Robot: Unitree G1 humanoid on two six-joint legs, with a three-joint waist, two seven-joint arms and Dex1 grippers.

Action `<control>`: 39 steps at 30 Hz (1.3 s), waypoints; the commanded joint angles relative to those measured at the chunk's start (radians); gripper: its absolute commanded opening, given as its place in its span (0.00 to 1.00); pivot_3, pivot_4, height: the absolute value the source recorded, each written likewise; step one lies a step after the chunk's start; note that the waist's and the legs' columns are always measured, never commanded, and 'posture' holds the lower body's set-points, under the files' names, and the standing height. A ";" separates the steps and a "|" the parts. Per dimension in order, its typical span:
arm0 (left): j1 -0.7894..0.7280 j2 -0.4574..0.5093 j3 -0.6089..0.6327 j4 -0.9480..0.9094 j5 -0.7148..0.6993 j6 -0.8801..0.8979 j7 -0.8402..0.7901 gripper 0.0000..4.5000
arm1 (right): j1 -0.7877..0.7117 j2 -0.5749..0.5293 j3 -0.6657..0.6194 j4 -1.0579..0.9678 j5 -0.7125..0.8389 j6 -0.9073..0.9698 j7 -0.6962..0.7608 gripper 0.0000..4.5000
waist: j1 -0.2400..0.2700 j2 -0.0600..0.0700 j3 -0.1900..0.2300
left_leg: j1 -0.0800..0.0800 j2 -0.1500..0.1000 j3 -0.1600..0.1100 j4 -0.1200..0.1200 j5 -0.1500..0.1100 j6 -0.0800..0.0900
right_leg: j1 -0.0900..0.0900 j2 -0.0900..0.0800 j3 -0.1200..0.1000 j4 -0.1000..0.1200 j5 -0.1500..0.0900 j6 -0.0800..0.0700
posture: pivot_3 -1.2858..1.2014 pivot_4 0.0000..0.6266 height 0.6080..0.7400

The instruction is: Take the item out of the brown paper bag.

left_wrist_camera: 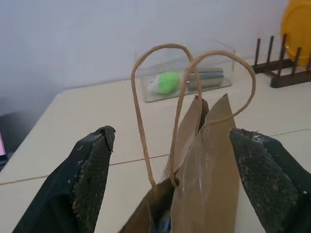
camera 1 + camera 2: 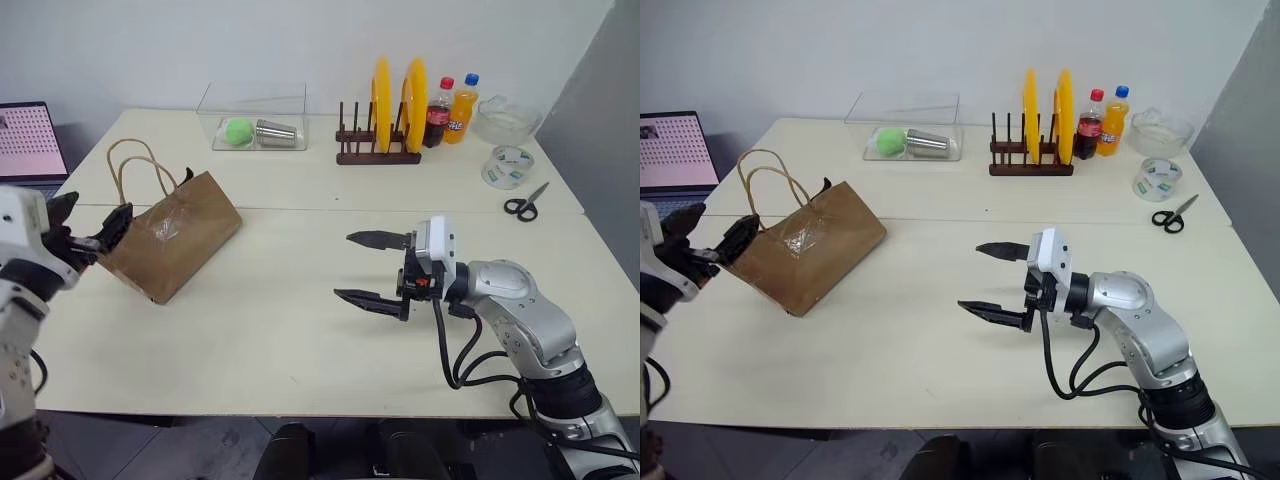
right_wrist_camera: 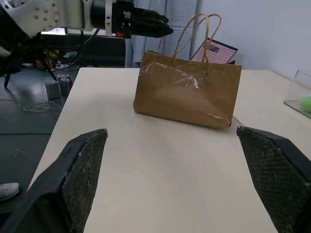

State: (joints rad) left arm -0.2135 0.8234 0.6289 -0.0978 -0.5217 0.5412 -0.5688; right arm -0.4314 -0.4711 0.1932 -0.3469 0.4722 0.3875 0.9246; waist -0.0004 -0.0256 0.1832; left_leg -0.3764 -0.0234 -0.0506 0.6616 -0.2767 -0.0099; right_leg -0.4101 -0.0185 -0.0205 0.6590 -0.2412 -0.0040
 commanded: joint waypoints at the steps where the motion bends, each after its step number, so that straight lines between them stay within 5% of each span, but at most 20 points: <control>1: -0.101 0.077 -0.051 0.125 0.008 -0.024 -0.081 0.89 | -0.032 -0.008 0.002 -0.067 0.011 0.029 -0.003 1.00 | -0.002 0.000 0.000 | 0.000 0.000 0.000 0.000 0.000 0.000 | -0.001 0.000 0.000 0.000 0.000 0.000 | 0.52 0.24 1.00; 12: -0.467 0.143 -0.285 0.621 0.159 -0.221 -0.269 0.89 | -0.122 0.001 -0.069 -0.121 0.091 0.078 -0.024 1.00 | -0.002 0.000 0.000 | -0.005 0.000 0.001 0.000 0.000 0.000 | -0.006 0.000 0.001 0.002 0.003 -0.005 | 0.52 0.24 1.00; 21: -0.638 0.131 -0.355 0.829 0.223 -0.310 -0.318 0.89 | -0.144 0.000 -0.073 -0.126 0.078 0.098 -0.052 1.00 | -0.002 -0.001 0.000 | -0.009 0.000 0.002 0.001 0.000 0.000 | -0.011 0.000 0.001 0.004 0.004 -0.005 | 0.52 0.24 1.00; 24: -0.680 0.136 -0.358 0.906 0.239 -0.344 -0.342 0.75 | -0.145 0.000 -0.068 -0.129 0.072 0.100 -0.059 1.00 | -0.003 -0.001 0.000 | -0.008 0.000 0.002 0.001 0.000 0.000 | -0.011 0.000 0.001 0.005 0.004 -0.005 | 0.52 0.24 1.00; 34: -0.775 0.152 -0.388 1.026 0.281 -0.366 -0.431 0.04 | -0.153 0.000 -0.069 -0.128 0.069 0.107 -0.071 1.00 | -0.006 -0.001 0.000 | -0.009 0.000 0.002 0.001 0.000 0.000 | -0.010 0.000 0.001 0.005 0.004 -0.005 | 0.52 0.24 1.00; 39: -0.803 0.154 -0.386 1.038 0.282 -0.343 -0.465 0.01 | -0.151 0.003 -0.067 -0.132 0.069 0.105 -0.081 1.00 | -0.007 -0.001 0.000 | -0.009 0.000 0.002 0.001 0.000 0.000 | -0.011 0.000 0.001 0.006 0.004 -0.005 | 0.52 0.24 1.00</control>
State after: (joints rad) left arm -0.9741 0.9409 0.2400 0.9539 -0.2409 0.1942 -1.0171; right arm -0.5610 -0.4674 0.1399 -0.4377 0.5314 0.4955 0.8480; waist -0.0078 -0.0269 0.1835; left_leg -0.3851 -0.0236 -0.0486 0.6630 -0.2764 -0.0101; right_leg -0.4207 -0.0187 -0.0197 0.6647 -0.2377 -0.0093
